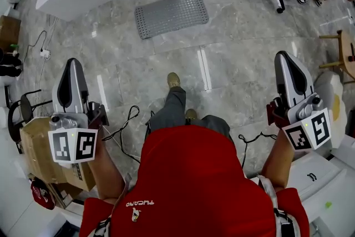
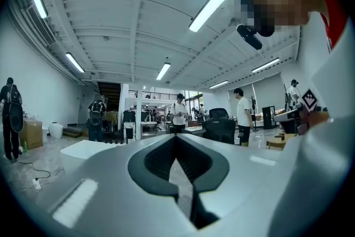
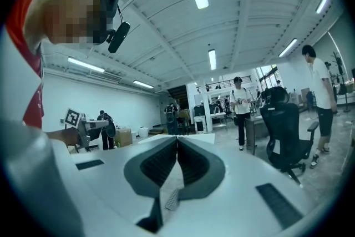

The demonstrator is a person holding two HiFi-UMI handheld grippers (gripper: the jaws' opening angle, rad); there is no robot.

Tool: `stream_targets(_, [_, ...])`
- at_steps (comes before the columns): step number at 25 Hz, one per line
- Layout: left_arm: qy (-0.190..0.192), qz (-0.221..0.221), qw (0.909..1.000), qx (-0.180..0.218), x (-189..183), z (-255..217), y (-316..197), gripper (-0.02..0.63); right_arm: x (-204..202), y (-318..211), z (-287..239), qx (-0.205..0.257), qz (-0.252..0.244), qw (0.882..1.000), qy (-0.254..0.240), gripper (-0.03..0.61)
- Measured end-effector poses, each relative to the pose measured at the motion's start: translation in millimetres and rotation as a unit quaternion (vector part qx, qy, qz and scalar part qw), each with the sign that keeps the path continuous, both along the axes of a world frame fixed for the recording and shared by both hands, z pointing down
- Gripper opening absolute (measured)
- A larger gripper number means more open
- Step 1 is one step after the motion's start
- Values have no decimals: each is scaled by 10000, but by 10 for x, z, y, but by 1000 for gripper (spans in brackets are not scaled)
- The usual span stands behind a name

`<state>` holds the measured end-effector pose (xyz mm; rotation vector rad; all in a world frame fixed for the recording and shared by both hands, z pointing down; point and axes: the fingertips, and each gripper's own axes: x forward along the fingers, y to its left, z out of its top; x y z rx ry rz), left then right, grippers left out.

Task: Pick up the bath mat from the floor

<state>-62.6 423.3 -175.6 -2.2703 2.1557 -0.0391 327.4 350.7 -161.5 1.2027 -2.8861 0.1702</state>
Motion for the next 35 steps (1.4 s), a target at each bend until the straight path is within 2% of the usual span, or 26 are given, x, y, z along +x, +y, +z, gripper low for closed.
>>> stream_targets(5, [-102, 87, 9999, 1, -255, -1, -499, 5, -266, -409, 6, -19, 89, 9999, 64, 2])
stream_targets(14, [-301, -8, 9994, 145, -983, 12, -1246, 5, -984, -1145, -153, 265, 138, 9991, 288, 2])
stream_targets(21, [-212, -176, 9994, 195, -1490, 37, -1612, 6, -1395, -1619, -265, 397, 145, 9981, 442, 2])
stream_targets(28, [-99, -291, 9995, 112, -1770, 160, -1797, 5, -1649, -1902, -249, 411, 109, 9973, 590, 2])
stream_targets(35, [-60, -386, 9992, -13, -1825, 259, -2052, 6, -1753, -2249, -146, 385, -19, 9966, 730, 2])
